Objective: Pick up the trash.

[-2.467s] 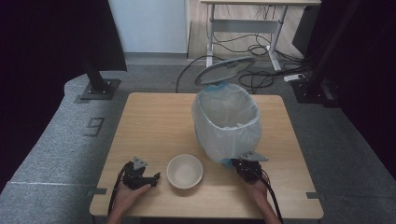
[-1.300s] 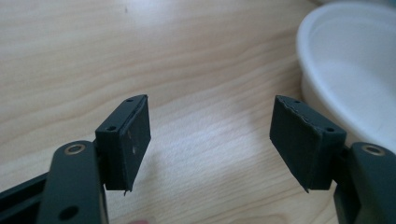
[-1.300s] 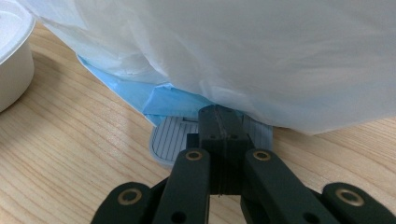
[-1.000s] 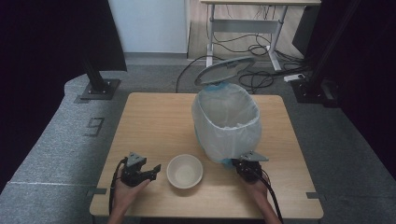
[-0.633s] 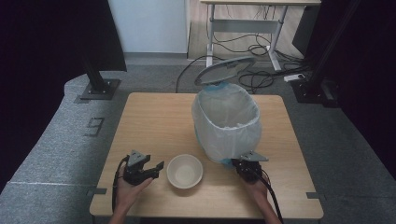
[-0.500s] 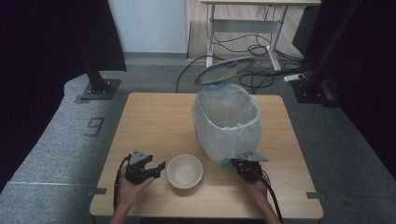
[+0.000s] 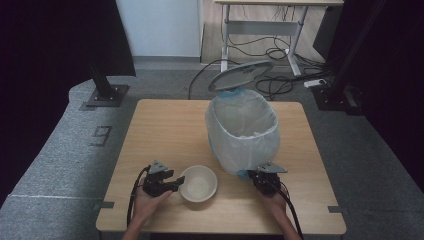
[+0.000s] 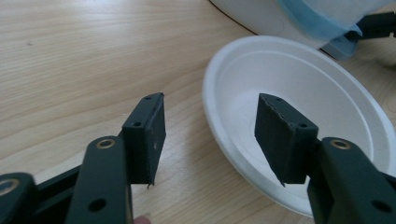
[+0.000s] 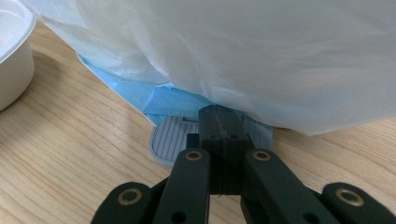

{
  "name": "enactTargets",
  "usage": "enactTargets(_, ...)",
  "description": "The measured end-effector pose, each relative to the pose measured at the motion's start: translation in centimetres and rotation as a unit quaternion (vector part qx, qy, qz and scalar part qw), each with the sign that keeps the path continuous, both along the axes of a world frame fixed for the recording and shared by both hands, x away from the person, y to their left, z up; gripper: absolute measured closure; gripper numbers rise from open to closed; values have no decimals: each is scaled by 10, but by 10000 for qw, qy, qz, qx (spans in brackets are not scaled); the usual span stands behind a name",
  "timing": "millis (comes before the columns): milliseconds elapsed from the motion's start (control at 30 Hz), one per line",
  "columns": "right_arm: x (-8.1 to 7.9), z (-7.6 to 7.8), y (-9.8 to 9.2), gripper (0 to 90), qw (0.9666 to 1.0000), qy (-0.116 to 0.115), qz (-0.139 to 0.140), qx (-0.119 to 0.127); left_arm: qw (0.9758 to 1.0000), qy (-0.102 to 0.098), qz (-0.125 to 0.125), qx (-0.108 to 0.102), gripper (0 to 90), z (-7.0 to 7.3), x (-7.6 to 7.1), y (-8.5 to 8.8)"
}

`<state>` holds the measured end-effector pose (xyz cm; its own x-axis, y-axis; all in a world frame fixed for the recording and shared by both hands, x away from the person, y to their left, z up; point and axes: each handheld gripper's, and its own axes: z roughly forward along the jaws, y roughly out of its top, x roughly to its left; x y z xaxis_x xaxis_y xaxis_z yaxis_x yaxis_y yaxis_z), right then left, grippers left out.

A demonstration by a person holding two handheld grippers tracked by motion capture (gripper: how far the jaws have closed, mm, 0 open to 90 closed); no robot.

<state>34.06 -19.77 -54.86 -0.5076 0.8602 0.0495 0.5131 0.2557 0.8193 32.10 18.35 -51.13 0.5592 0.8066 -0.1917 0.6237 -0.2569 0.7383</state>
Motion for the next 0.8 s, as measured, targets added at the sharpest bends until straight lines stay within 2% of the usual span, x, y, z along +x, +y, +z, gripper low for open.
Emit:
enactTargets(267, 0, 0, 0, 896, 10000, -6, 6, -9, 9992, 286, -129, 231, 507, -10, 3, -7)
enactTargets(467, 0, 0, 0, 895, 10000, -14, 9, -17, 9991, 321, -238, 144, 603, -13, 3, -4)
enactTargets(667, 0, 0, 0, 896, 10000, -22, 17, -28, 9996, 218, -157, 1, 762, -12, 2, 2)
enactTargets(800, 0, 0, 0, 896, 10000, -25, 19, -32, 9996, 233, -114, -139, 793, -11, 3, 6)
